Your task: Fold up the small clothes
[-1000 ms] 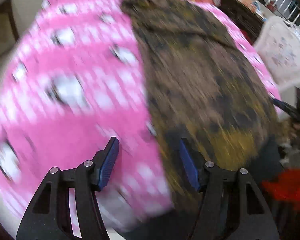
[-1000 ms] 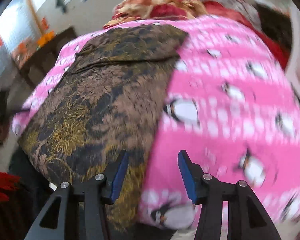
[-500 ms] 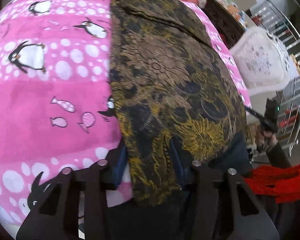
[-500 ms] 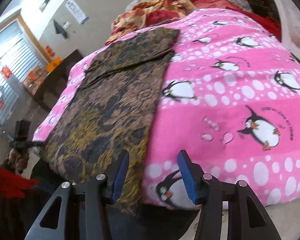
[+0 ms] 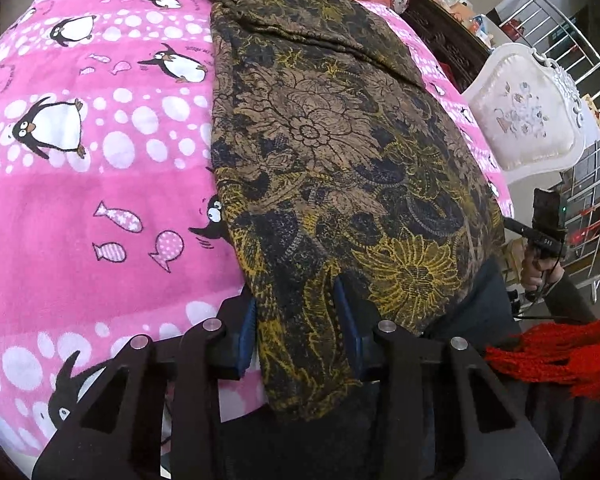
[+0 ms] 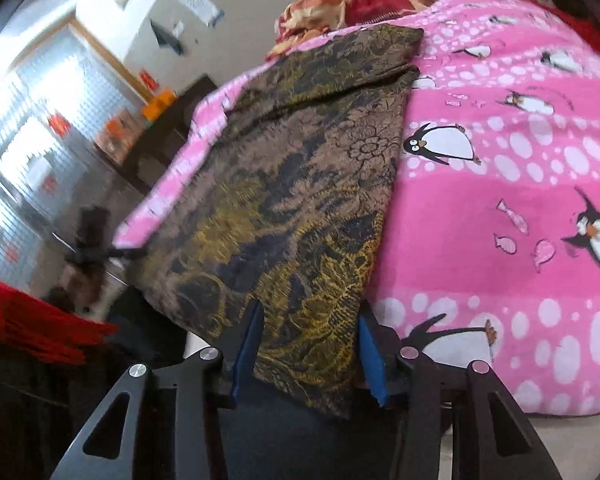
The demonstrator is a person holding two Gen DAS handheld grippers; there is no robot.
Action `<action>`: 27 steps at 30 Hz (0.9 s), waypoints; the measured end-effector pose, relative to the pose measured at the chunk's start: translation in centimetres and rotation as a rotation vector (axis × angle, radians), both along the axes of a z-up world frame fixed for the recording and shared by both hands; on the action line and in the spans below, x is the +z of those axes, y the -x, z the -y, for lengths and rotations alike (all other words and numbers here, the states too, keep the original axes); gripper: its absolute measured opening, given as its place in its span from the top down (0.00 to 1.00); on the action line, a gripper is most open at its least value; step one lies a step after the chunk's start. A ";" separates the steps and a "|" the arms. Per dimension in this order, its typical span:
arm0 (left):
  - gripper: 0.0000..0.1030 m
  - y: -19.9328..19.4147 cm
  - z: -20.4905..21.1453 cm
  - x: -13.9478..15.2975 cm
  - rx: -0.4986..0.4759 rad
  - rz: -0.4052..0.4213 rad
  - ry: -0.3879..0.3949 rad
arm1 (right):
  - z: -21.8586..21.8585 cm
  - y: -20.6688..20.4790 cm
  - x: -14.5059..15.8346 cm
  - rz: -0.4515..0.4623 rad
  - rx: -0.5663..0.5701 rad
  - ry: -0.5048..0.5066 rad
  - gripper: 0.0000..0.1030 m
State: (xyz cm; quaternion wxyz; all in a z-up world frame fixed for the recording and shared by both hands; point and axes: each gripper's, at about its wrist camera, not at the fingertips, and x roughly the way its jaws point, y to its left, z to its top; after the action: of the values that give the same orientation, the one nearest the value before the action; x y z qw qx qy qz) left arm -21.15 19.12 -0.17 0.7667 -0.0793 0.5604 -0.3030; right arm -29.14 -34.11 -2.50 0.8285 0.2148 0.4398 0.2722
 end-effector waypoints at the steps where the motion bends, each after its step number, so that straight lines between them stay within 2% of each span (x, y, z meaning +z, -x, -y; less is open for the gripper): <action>1: 0.65 0.0 -0.1 0.0 0.003 0.002 0.001 | 0.0 0.1 -0.2 -0.006 0.008 -0.008 0.64; 2: 0.69 0.0 -0.1 0.0 0.010 0.004 0.001 | 0.1 0.1 -0.4 -0.017 0.014 -0.006 0.71; 3: 0.77 0.0 -0.2 0.0 0.024 0.010 -0.005 | 0.1 0.1 -0.6 -0.025 0.013 0.011 0.80; 4: 0.93 -0.1 -0.2 0.0 0.051 0.022 -0.040 | 0.1 0.0 -0.6 -0.027 0.000 0.040 0.87; 5: 0.96 -0.3 -0.3 -0.1 0.067 0.019 -0.051 | 0.0 -0.1 -0.6 -0.032 -0.007 0.068 0.93; 8: 0.97 -0.1 -0.2 0.5 0.083 0.050 -0.049 | -0.7 0.1 0.5 0.015 0.016 0.106 0.96; 15: 0.98 1.0 -0.7 4.5 0.096 0.163 0.008 | 0.4 1.5 5.8 0.184 -0.021 0.020 0.97; 21: 0.98 3.5 -1.6 8.2 0.093 0.252 0.076 | 1.7 4.2 9.8 0.334 -0.057 -0.104 0.97; 25: 0.98 5.2 -1.7 9.7 0.052 0.258 0.127 | 3.1 5.9 11.6 0.394 -0.083 -0.162 0.98; 27: 0.98 5.1 -1.9 9.6 0.061 0.248 0.131 | 4.2 6.5 12.1 0.413 -0.104 -0.184 0.98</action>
State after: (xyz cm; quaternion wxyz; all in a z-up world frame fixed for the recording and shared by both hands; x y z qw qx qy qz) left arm -26.28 21.05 9.43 0.8323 -0.1080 0.4375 -0.3227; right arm -35.60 -38.31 9.65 0.8907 0.2517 0.2228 0.3060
